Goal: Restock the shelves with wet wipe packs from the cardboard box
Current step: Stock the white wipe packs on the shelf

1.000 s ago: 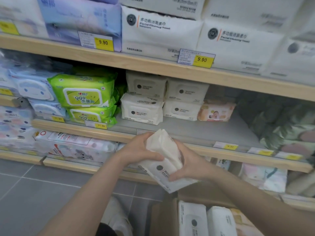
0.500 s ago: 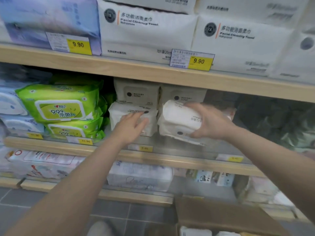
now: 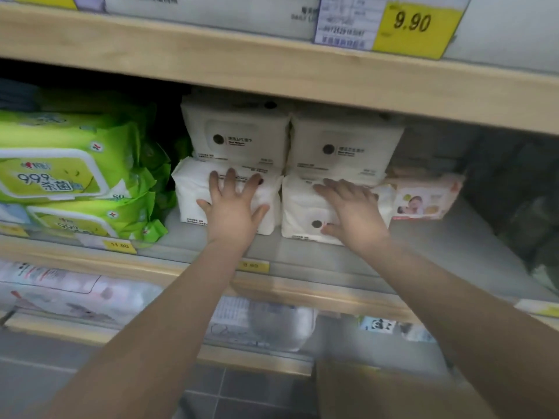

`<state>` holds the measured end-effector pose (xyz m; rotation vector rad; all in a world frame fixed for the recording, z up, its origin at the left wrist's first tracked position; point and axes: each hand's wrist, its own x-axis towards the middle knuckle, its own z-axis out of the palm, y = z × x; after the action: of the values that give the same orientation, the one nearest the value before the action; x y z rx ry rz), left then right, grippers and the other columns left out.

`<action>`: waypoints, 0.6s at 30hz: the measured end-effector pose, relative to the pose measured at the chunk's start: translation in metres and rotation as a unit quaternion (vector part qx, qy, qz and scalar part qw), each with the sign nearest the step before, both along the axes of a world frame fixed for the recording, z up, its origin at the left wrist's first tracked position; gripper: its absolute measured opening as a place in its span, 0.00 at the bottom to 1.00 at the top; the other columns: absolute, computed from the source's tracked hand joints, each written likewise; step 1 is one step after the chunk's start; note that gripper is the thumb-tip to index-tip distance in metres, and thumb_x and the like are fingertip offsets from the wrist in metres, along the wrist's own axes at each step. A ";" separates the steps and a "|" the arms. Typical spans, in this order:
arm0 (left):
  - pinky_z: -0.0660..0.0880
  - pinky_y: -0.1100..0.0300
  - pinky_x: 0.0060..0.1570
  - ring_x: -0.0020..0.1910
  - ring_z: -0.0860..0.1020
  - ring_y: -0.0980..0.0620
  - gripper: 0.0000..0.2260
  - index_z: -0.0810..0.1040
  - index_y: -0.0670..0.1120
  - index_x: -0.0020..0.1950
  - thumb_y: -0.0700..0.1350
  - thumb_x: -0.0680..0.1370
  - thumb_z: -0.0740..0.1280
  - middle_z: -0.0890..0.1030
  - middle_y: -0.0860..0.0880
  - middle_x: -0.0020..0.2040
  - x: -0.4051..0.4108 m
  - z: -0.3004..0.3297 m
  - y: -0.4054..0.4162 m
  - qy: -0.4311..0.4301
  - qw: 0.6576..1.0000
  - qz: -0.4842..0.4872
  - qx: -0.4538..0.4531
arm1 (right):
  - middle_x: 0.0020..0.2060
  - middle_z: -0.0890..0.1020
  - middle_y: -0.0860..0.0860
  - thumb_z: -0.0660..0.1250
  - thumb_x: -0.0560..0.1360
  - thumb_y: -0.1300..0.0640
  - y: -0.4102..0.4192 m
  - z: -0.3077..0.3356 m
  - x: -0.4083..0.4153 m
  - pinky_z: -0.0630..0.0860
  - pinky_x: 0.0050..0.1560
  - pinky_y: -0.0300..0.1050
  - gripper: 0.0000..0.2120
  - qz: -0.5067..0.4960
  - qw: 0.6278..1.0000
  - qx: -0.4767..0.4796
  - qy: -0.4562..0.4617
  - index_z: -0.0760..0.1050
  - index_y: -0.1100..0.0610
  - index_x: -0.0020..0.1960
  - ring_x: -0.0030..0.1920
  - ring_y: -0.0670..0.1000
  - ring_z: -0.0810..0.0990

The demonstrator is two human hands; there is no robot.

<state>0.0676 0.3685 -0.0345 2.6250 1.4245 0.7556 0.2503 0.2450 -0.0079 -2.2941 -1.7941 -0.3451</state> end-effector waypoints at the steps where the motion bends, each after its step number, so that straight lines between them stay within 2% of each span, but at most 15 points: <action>1: 0.59 0.28 0.61 0.74 0.48 0.38 0.24 0.62 0.58 0.72 0.57 0.77 0.61 0.56 0.44 0.75 0.004 -0.001 0.000 -0.004 1.000 0.006 0.002 | 0.73 0.64 0.50 0.74 0.67 0.52 0.003 -0.001 0.000 0.54 0.71 0.52 0.38 0.013 1.000 0.008 0.002 0.62 0.49 0.73 0.72 0.56 0.61; 4: 0.57 0.27 0.61 0.74 0.48 0.37 0.24 0.62 0.57 0.72 0.57 0.77 0.61 0.56 0.43 0.75 0.010 -0.005 0.001 -0.005 1.000 0.021 0.012 | 0.71 0.68 0.53 0.76 0.65 0.55 0.013 -0.009 -0.005 0.58 0.69 0.53 0.37 0.030 0.998 0.046 0.000 0.67 0.52 0.71 0.71 0.59 0.64; 6: 0.57 0.26 0.60 0.74 0.48 0.37 0.24 0.62 0.57 0.72 0.57 0.77 0.61 0.57 0.43 0.75 0.010 -0.007 0.000 -0.006 1.000 0.025 0.015 | 0.71 0.68 0.53 0.75 0.66 0.55 0.014 -0.011 -0.008 0.57 0.70 0.54 0.37 0.031 0.998 0.049 -0.013 0.66 0.53 0.72 0.71 0.60 0.64; 9: 0.58 0.26 0.60 0.74 0.47 0.37 0.24 0.61 0.57 0.72 0.57 0.78 0.61 0.55 0.43 0.75 0.010 -0.005 0.000 0.005 1.000 0.017 0.004 | 0.75 0.60 0.52 0.73 0.69 0.52 0.012 -0.007 -0.006 0.51 0.72 0.52 0.39 0.027 0.999 -0.010 -0.014 0.58 0.52 0.75 0.75 0.58 0.56; 12: 0.59 0.30 0.63 0.75 0.45 0.39 0.26 0.56 0.57 0.74 0.57 0.78 0.59 0.52 0.45 0.76 0.001 0.008 0.002 0.045 0.998 -0.009 -0.043 | 0.77 0.54 0.51 0.73 0.70 0.50 0.012 0.016 -0.003 0.49 0.74 0.49 0.43 0.033 0.993 -0.098 0.063 0.53 0.52 0.77 0.76 0.55 0.51; 14: 0.64 0.37 0.65 0.75 0.50 0.41 0.28 0.56 0.53 0.75 0.56 0.78 0.61 0.56 0.44 0.76 -0.009 0.020 0.000 0.039 0.997 -0.030 -0.067 | 0.77 0.55 0.53 0.73 0.70 0.50 0.006 0.034 -0.004 0.51 0.75 0.46 0.42 0.041 0.986 -0.118 0.113 0.55 0.54 0.76 0.76 0.54 0.52; 16: 0.67 0.43 0.63 0.71 0.59 0.41 0.27 0.60 0.47 0.74 0.53 0.77 0.63 0.64 0.43 0.72 -0.018 0.032 -0.013 -0.012 0.996 -0.036 -0.077 | 0.75 0.60 0.55 0.73 0.71 0.51 -0.009 0.049 -0.009 0.54 0.73 0.44 0.38 0.046 0.984 -0.093 0.145 0.59 0.56 0.75 0.75 0.54 0.56; 18: 0.68 0.47 0.60 0.67 0.65 0.41 0.25 0.63 0.45 0.72 0.52 0.77 0.63 0.68 0.42 0.69 -0.026 0.040 -0.040 -0.038 0.996 -0.042 -0.074 | 0.72 0.65 0.56 0.70 0.73 0.51 -0.035 0.059 -0.016 0.57 0.72 0.45 0.32 0.048 0.983 -0.066 0.163 0.63 0.58 0.73 0.73 0.56 0.61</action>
<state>0.0418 0.3288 0.0053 2.5002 1.2879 0.7040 0.2339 0.2102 0.0510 -2.1810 -1.7923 0.1626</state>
